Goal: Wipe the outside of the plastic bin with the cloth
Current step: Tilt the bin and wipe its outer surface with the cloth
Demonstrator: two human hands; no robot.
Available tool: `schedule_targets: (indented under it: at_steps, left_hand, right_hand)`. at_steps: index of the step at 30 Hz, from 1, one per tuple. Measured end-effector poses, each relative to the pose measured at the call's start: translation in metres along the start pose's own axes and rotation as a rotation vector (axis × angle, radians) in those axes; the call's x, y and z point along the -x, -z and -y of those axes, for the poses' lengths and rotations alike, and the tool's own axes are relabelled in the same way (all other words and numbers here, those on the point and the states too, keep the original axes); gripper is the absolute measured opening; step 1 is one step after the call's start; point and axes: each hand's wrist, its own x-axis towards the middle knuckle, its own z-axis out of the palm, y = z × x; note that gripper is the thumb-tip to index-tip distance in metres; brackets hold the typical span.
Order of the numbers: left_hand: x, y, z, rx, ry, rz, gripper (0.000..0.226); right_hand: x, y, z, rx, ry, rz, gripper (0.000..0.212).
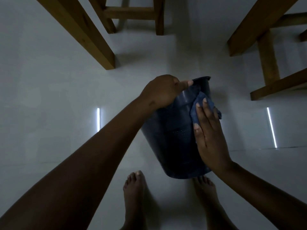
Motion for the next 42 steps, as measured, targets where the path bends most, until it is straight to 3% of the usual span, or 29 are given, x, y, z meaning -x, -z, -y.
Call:
schedule_targets:
  at_steps: [4, 11, 22, 29, 37, 42]
  left_hand:
    - [0.015, 0.027, 0.02, 0.265, -0.046, 0.11, 0.03]
    - [0.023, 0.01, 0.034, 0.034, -0.024, 0.015, 0.066]
    - [-0.004, 0.006, 0.008, 0.093, 0.044, 0.146, 0.061]
    - [-0.006, 0.005, 0.0, 0.161, 0.079, 0.15, 0.055]
    - [-0.003, 0.008, 0.011, 0.166, 0.059, 0.148, 0.053]
    - [0.002, 0.007, 0.016, 0.147, 0.03, 0.098, 0.053]
  right_hand:
    - [-0.003, 0.005, -0.002, -0.012, 0.022, 0.005, 0.053]
    - [-0.01, 0.001, 0.002, 0.012, 0.006, -0.026, 0.052]
    - [-0.005, 0.003, 0.018, 0.374, 0.163, -0.022, 0.052]
    - [0.002, -0.009, 0.023, 0.508, 0.384, 0.134, 0.058]
    - [0.009, -0.011, 0.03, 0.217, 0.55, 0.181, 0.032]
    - [0.002, 0.001, 0.029, 0.088, 0.554, 0.331, 0.029]
